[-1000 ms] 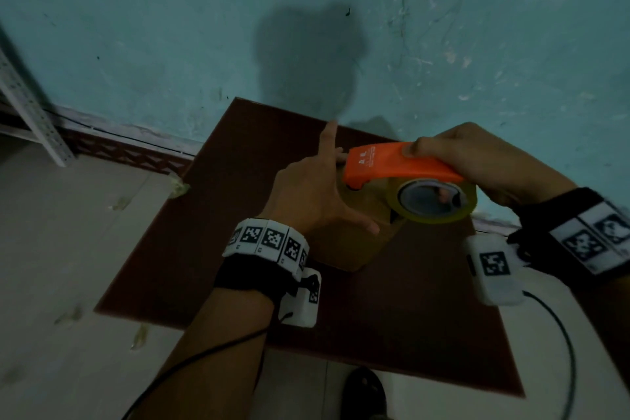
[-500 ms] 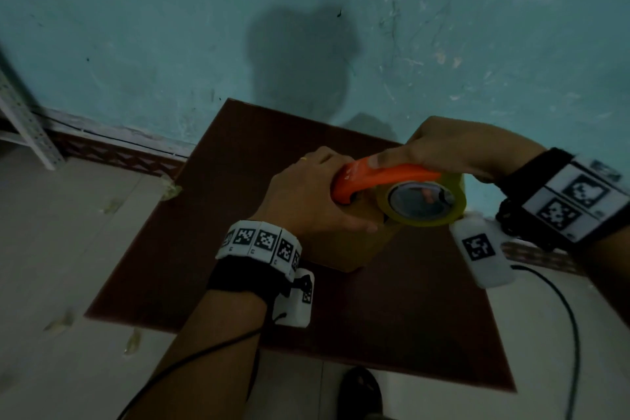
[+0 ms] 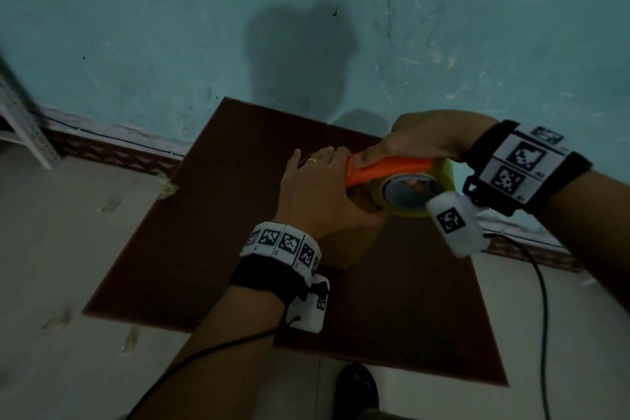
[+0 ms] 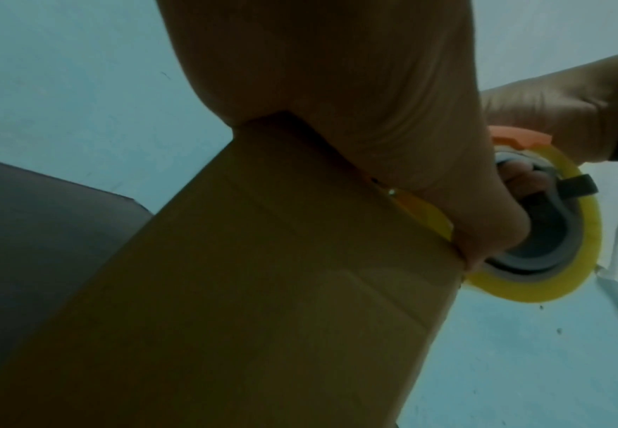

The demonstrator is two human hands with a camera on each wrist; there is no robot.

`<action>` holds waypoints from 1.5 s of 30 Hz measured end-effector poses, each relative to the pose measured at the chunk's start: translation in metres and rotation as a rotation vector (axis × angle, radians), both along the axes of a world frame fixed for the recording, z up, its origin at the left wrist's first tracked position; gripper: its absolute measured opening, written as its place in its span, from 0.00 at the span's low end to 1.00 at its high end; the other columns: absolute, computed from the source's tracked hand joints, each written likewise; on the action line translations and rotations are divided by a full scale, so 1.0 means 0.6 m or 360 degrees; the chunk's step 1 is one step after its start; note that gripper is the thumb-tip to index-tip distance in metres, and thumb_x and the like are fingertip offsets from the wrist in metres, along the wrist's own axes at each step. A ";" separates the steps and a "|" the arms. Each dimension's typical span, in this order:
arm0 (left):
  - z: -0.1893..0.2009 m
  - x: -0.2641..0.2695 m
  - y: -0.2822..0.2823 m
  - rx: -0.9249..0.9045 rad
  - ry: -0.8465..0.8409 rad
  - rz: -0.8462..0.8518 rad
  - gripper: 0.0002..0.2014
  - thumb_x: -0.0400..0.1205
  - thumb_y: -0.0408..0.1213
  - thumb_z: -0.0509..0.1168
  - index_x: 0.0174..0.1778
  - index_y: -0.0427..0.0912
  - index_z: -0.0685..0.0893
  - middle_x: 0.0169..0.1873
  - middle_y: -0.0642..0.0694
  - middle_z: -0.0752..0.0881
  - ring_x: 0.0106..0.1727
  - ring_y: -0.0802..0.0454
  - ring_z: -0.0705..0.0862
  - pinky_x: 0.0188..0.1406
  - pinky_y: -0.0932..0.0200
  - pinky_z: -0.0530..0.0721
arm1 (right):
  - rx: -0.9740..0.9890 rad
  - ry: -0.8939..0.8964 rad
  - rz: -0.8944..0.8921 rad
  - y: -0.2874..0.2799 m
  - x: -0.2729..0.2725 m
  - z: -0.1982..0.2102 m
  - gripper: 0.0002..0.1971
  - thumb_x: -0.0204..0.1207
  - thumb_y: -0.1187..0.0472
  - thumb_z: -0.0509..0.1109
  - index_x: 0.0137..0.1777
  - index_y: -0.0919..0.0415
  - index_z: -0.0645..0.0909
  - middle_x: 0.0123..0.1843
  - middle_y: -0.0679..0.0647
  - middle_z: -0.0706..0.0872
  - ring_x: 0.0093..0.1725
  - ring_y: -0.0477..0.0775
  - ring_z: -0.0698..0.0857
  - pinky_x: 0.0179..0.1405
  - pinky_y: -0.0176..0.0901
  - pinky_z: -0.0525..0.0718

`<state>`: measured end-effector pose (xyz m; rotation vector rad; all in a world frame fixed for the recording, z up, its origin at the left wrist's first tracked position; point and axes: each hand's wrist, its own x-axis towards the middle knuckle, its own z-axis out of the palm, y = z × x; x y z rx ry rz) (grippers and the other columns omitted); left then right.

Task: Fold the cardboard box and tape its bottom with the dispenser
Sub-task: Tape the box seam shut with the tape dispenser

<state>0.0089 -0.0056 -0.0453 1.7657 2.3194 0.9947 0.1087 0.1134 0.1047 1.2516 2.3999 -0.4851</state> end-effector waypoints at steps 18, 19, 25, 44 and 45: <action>0.022 0.008 0.005 -0.0200 0.0033 0.0085 0.46 0.59 0.84 0.64 0.68 0.59 0.76 0.62 0.55 0.85 0.70 0.51 0.83 0.82 0.34 0.67 | 0.0171 -0.0026 0.0039 -0.003 0.003 -0.006 0.34 0.74 0.21 0.72 0.40 0.56 0.85 0.37 0.53 0.88 0.36 0.54 0.85 0.40 0.47 0.80; 0.022 0.009 0.005 -0.0202 0.0052 0.0086 0.45 0.59 0.83 0.65 0.67 0.59 0.76 0.60 0.56 0.85 0.68 0.51 0.84 0.79 0.36 0.69 | 0.0179 -0.0031 0.0044 -0.003 0.005 -0.006 0.34 0.74 0.20 0.72 0.40 0.56 0.84 0.38 0.53 0.88 0.36 0.54 0.85 0.41 0.48 0.80; 0.016 0.010 0.003 -0.0189 0.0136 0.0084 0.44 0.61 0.83 0.65 0.68 0.60 0.77 0.60 0.56 0.84 0.69 0.51 0.82 0.71 0.39 0.74 | 0.0202 -0.0025 0.0081 0.001 0.015 -0.014 0.35 0.74 0.19 0.70 0.39 0.55 0.84 0.36 0.53 0.86 0.35 0.54 0.83 0.44 0.49 0.81; 0.018 0.015 0.003 -0.0326 0.0211 0.0092 0.50 0.64 0.82 0.62 0.80 0.59 0.74 0.77 0.56 0.80 0.83 0.50 0.72 0.75 0.38 0.71 | 0.0218 -0.0094 0.0078 0.024 0.059 -0.006 0.38 0.68 0.16 0.71 0.33 0.56 0.86 0.30 0.53 0.87 0.32 0.55 0.84 0.51 0.52 0.85; 0.019 0.016 0.004 -0.0354 0.0247 0.0082 0.51 0.64 0.83 0.60 0.82 0.60 0.73 0.79 0.56 0.78 0.85 0.49 0.70 0.76 0.37 0.71 | 0.0204 -0.0078 0.0066 0.024 0.064 -0.007 0.38 0.68 0.16 0.71 0.31 0.56 0.85 0.27 0.51 0.86 0.31 0.54 0.83 0.52 0.52 0.85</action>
